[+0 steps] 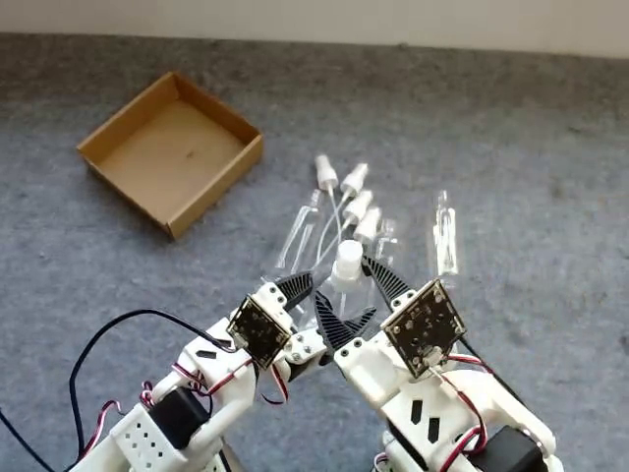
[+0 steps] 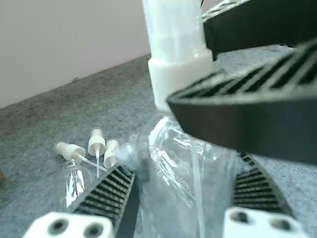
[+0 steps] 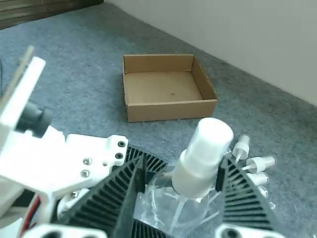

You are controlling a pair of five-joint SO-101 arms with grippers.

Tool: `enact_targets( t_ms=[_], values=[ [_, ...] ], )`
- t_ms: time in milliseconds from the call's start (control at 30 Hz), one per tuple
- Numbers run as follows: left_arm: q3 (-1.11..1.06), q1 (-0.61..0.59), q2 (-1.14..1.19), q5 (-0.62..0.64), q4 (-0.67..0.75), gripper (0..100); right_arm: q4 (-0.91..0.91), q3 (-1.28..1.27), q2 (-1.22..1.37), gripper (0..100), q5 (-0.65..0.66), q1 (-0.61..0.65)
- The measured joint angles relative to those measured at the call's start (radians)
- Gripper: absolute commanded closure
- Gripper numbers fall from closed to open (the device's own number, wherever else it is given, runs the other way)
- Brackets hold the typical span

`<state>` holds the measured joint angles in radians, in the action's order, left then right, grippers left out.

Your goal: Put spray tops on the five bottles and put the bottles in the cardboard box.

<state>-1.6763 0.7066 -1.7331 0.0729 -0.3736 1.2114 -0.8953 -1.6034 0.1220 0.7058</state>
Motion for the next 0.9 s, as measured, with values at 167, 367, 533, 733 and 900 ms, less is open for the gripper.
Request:
enact_targets(
  t_ms=[167, 367, 533, 733, 900],
  values=[
    [0.000, 0.000, 0.000, 0.000, 0.000, 87, 0.049, 0.002, -0.003, 79.6, 0.006, 0.000],
    [0.000, 0.003, 0.002, 0.000, 0.000, 87, 0.069, 0.002, -0.009, 79.6, 0.008, -0.103],
    [0.000, 0.000, 0.002, 0.003, 0.000, 87, 0.069, 0.002, -0.009, 79.6, 0.008, -0.203],
    [0.000, -0.091, 0.002, 0.000, 0.000, 87, 0.069, 0.002, -0.009, 79.6, 0.008, -0.316],
    [0.000, -0.181, 0.002, 0.000, 0.000, 87, 0.069, 0.002, -0.009, 79.6, 0.008, -0.345]
  ],
)
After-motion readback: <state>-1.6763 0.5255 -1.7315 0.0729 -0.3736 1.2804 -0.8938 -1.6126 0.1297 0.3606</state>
